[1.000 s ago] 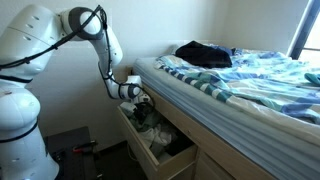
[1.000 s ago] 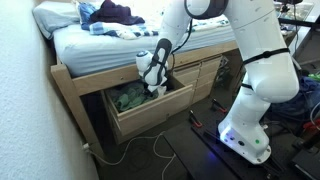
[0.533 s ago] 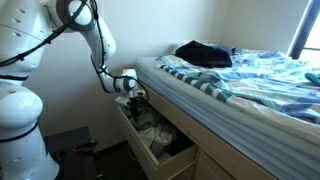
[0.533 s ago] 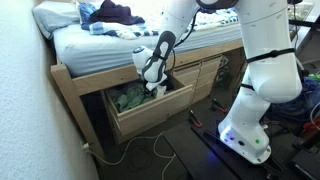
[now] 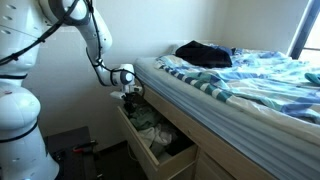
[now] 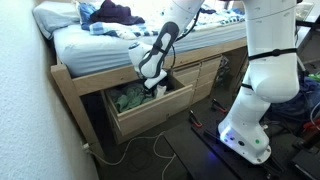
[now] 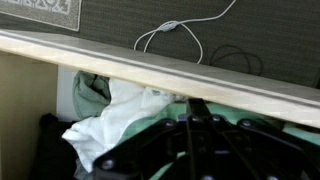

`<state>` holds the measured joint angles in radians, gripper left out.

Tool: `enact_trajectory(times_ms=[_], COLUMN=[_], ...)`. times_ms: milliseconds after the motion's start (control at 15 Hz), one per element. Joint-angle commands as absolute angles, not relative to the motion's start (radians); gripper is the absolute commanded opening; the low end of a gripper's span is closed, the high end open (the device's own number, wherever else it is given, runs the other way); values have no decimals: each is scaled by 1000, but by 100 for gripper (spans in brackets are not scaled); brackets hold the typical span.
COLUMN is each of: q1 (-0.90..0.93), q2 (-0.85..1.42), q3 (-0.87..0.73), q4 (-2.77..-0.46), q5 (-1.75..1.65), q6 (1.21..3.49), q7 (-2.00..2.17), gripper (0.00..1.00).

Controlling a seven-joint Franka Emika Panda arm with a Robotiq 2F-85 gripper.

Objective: Open the topmost drawer on the left, push the clothes inside it down, and then close the drawer

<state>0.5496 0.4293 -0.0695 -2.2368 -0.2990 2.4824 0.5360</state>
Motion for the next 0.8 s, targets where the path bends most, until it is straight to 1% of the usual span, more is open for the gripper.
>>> enact_trajectory(times_ms=[0, 333, 733], q1=[484, 453, 463], q2=[423, 470, 551], q3=[18, 81, 92], q4=[-2224, -2182, -2142], q5=[-280, -277, -301], q6=[2476, 2511, 2692], q7=[497, 446, 358], gripper=[0, 0, 0])
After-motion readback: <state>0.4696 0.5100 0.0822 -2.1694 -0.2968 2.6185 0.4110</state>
